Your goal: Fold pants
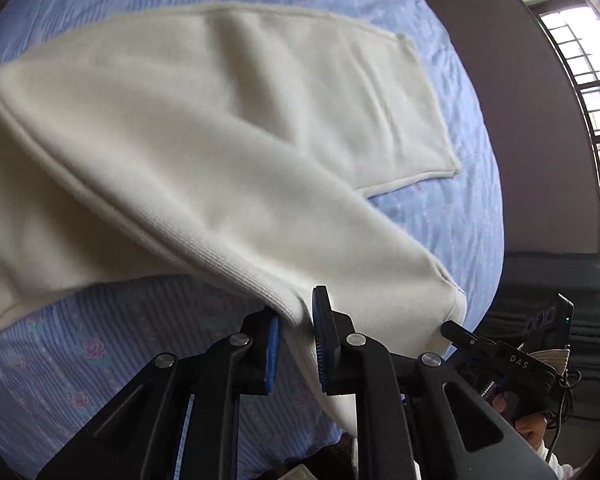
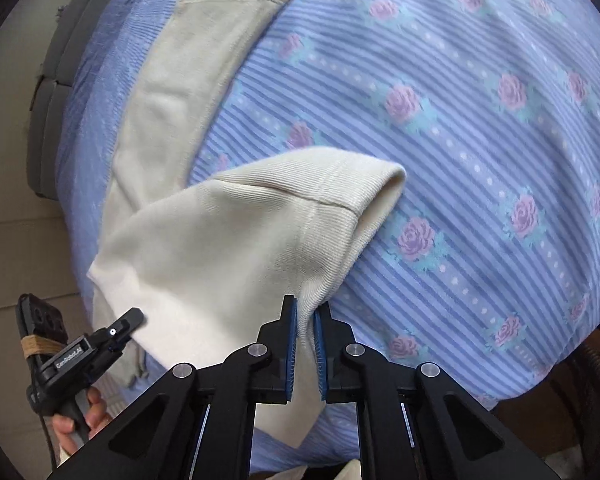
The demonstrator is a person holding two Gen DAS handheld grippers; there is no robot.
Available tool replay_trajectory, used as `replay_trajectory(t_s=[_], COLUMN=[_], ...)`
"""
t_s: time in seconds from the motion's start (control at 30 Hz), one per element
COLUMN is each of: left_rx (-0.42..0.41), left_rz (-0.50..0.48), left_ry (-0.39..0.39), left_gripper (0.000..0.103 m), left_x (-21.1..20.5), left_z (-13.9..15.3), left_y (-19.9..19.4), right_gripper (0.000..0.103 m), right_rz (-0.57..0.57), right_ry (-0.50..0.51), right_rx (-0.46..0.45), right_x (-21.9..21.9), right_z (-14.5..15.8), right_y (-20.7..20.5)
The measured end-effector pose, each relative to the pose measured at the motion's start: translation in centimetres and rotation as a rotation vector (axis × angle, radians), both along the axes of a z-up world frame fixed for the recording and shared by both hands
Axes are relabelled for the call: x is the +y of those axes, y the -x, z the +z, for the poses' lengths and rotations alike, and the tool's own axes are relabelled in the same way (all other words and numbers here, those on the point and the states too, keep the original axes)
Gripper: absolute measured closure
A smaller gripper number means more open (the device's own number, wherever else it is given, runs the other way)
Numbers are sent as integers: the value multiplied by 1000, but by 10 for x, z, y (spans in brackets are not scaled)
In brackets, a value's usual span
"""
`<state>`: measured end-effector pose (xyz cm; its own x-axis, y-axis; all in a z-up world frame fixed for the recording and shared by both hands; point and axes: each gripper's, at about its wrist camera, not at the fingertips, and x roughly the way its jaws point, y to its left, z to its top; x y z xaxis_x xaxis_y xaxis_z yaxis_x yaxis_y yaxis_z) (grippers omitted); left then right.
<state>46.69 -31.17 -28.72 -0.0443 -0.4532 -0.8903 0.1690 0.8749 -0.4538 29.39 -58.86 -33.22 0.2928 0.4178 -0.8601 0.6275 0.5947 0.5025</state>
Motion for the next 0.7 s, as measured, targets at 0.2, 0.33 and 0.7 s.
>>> replay_trajectory(t_s=[0.2,0.33,0.7], left_rx=[-153,-213,-75], left_rz=[-38,-61,-101], left_ry=[33,-23,-195], left_gripper=[87,87,59], left_x=[-45,-75,-129], left_z=[61,65,3], left_y=[-70,-131,-230], right_gripper=[94,94,94], right_rz=[-72,-108,-151], right_ry=[-11,3,-39], right_rx=[-200,-272,-181], right_x=[-43,-78,-121], right_z=[72,88,25], right_y=[-46,-100,-194])
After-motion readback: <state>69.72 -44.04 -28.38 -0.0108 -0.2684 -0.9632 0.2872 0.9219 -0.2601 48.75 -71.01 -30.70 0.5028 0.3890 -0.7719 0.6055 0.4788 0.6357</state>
